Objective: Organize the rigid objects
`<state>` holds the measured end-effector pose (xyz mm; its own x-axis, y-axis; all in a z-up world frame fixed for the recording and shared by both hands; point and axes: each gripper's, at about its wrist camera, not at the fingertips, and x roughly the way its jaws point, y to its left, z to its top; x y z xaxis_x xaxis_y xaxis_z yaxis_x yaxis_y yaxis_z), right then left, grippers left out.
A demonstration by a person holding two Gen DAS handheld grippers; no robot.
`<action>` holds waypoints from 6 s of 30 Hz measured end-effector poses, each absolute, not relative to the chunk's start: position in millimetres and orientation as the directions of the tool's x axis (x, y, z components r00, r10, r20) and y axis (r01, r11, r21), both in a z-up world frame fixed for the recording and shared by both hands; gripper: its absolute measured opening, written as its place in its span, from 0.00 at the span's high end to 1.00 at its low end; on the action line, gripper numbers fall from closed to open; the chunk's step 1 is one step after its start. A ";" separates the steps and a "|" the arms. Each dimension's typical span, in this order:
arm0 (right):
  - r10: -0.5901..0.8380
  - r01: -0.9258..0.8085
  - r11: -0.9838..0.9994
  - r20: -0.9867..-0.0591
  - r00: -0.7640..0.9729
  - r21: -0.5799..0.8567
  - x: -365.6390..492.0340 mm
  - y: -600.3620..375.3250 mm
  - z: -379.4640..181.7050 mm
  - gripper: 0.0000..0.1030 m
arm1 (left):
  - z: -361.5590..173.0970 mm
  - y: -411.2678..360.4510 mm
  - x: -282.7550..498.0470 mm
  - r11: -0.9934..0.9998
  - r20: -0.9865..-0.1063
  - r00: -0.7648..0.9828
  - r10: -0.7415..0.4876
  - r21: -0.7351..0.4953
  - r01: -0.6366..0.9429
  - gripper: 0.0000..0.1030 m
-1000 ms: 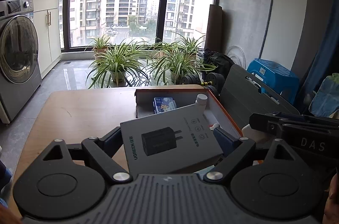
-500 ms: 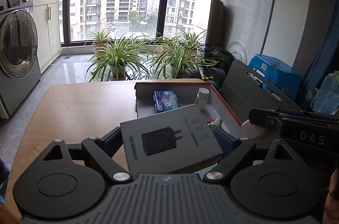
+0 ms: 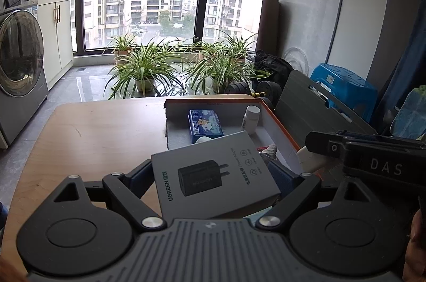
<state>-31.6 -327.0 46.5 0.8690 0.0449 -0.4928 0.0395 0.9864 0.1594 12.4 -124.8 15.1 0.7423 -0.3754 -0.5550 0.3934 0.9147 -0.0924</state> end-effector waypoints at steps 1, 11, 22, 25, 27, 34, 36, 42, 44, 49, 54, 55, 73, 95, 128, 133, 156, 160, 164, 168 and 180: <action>0.045 0.039 0.986 -0.495 0.868 0.160 -30.9 -327.2 45.6 0.51 | 14.8 -124.8 12.7 0.914 -0.556 0.742 -0.375 -0.091 0.394 0.09; 0.052 0.036 0.986 -0.508 0.860 0.161 -25.3 -326.6 42.1 0.51 | 11.6 -127.7 16.2 0.911 -0.565 0.733 -0.380 -0.092 0.401 0.09; 0.068 0.030 0.985 -0.539 0.839 0.170 -9.3 -329.4 34.5 0.51 | 4.1 -133.2 22.6 0.906 -0.581 0.717 -0.385 -0.091 0.413 0.09; 0.070 0.030 0.984 -0.544 0.836 0.173 -3.3 -331.3 34.3 0.51 | 2.2 -135.1 24.8 0.904 -0.586 0.712 -0.386 -0.089 0.418 0.09; 0.071 0.030 0.984 -0.546 0.835 0.173 -1.7 -331.5 34.1 0.51 | 0.7 -136.6 26.3 0.902 -0.589 0.708 -0.390 -0.089 0.422 0.09; 0.084 0.018 0.984 -0.558 0.826 0.175 17.6 -332.1 32.6 0.51 | -4.1 -142.6 32.9 0.896 -0.597 0.697 -0.398 -0.092 0.434 0.09; 0.090 0.015 0.984 -0.564 0.821 0.179 23.4 -332.7 31.1 0.51 | -5.7 -144.9 34.4 0.895 -0.599 0.694 -0.399 -0.090 0.438 0.09; 0.097 0.014 0.983 -0.580 0.809 0.185 38.0 -334.7 27.3 0.51 | -10.9 -146.2 39.2 0.893 -0.608 0.684 -0.402 -0.095 0.440 0.09; 0.098 0.012 0.983 -0.585 0.805 0.182 43.9 -334.4 26.7 0.51 | -12.2 -147.1 41.0 0.892 -0.610 0.682 -0.403 -0.095 0.441 0.09; 0.102 0.002 0.985 -0.595 0.797 0.172 57.7 -332.3 25.8 0.51 | -13.9 -148.7 44.9 0.890 -0.611 0.677 -0.409 -0.102 0.445 0.09; 0.107 -0.006 0.986 -0.608 0.787 0.166 71.1 -330.4 24.1 0.51 | -15.6 -149.0 47.8 0.889 -0.614 0.673 -0.413 -0.110 0.445 0.09; 0.108 -0.007 0.986 -0.611 0.784 0.166 75.3 -330.1 23.9 0.51 | -16.1 -149.1 48.4 0.889 -0.615 0.672 -0.413 -0.110 0.445 0.09; 0.109 -0.005 0.987 -0.649 0.753 0.161 118.5 -333.5 11.5 0.51 | -21.4 -149.8 57.8 0.887 -0.626 0.657 -0.420 -0.129 0.443 0.09; 0.038 0.054 0.988 -0.569 0.821 0.143 84.1 -355.4 31.2 0.33 | -22.4 -158.9 51.6 0.880 -0.633 0.645 -0.428 -0.128 0.458 0.09; -0.035 0.116 0.983 -0.476 0.879 0.141 -89.9 -370.5 59.6 0.13 | 21.0 -155.4 -21.7 0.961 -0.628 0.742 -0.235 -0.035 0.275 0.00; -0.028 0.118 0.980 -0.474 0.880 0.161 -102.9 -371.7 54.8 0.13 | 16.8 -155.0 -31.9 0.963 -0.655 0.726 -0.207 -0.007 0.269 0.00; 0.019 0.076 0.984 -0.521 0.853 0.159 -109.5 -363.0 19.4 0.13 | -16.1 -150.7 -36.5 0.975 -0.760 0.635 -0.135 0.013 0.222 0.00; 0.018 0.081 0.984 -0.540 0.842 0.159 -104.4 -362.5 13.8 0.13 | -20.0 -152.9 -34.5 0.976 -0.768 0.633 -0.098 0.050 0.212 0.00; 0.018 0.081 0.985 -0.559 0.829 0.151 -99.0 -359.8 8.0 0.13 | -24.8 -153.1 -31.9 0.974 -0.779 0.617 -0.109 0.041 0.223 0.00; 0.016 0.083 0.986 -0.575 0.818 0.147 -94.8 -359.4 3.6 0.13 | -28.2 -154.5 -29.7 0.973 -0.790 0.603 -0.111 0.038 0.229 0.00; 0.014 0.084 0.987 -0.603 0.798 0.134 -84.0 -353.9 -1.0 0.13 | -32.7 -152.1 -22.5 0.971 -0.810 0.570 -0.136 0.005 0.240 0.00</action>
<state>-84.0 -353.9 -1.0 0.7977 0.0144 -0.6029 0.0836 0.9874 0.1342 -22.5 -152.1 -32.7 0.5702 -0.1365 -0.8101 0.2399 0.9708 0.0053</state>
